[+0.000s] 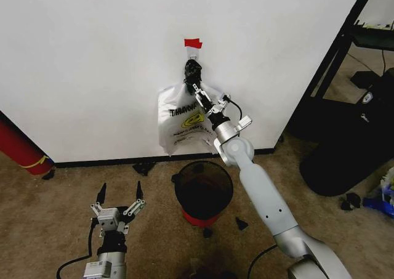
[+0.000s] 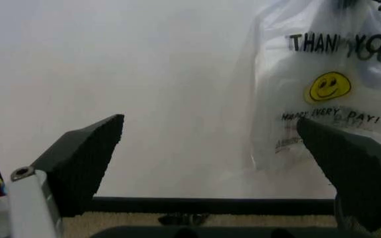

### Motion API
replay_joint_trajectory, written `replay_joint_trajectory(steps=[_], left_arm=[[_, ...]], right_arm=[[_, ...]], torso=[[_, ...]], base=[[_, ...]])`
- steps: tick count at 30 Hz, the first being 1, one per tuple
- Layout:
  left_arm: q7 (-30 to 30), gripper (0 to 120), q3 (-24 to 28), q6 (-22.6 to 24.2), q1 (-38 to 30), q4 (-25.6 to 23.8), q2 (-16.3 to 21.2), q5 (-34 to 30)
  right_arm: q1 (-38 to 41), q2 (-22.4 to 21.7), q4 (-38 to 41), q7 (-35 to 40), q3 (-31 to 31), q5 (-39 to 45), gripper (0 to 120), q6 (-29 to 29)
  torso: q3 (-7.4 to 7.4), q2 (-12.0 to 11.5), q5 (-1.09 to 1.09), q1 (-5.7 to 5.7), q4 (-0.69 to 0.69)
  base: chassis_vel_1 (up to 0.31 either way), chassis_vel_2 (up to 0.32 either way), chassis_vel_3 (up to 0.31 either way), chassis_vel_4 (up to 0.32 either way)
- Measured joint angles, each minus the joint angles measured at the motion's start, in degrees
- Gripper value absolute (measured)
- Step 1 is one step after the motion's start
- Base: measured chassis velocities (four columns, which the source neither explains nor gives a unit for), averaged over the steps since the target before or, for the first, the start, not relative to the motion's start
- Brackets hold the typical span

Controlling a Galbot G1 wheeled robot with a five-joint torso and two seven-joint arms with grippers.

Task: Pick up the garbage bag from the wall and place it over the trash bin.

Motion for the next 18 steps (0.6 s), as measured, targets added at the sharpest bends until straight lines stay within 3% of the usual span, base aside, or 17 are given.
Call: replay_joint_trajectory(steps=[9, 18], left_arm=[[0.0, 100, 0.0, -0.1, 0.0, 0.0, 0.0, 0.0], [0.0, 100, 0.1, -0.2, -0.1, 0.1, -0.1, 0.0]], right_arm=[[-0.8, 0.3, 0.0, 0.1, 0.3, -0.3, 42, 0.1], [-0.1, -0.3, -0.7, 0.1, 0.3, -0.2, 40, 0.1]], torso=[[0.00, 0.0, 0.01, 0.00, 0.00], [0.00, 0.0, 0.01, 0.00, 0.00]], base=[[0.000, 0.000, 0.000, 0.000], [0.000, 0.000, 0.000, 0.000]])
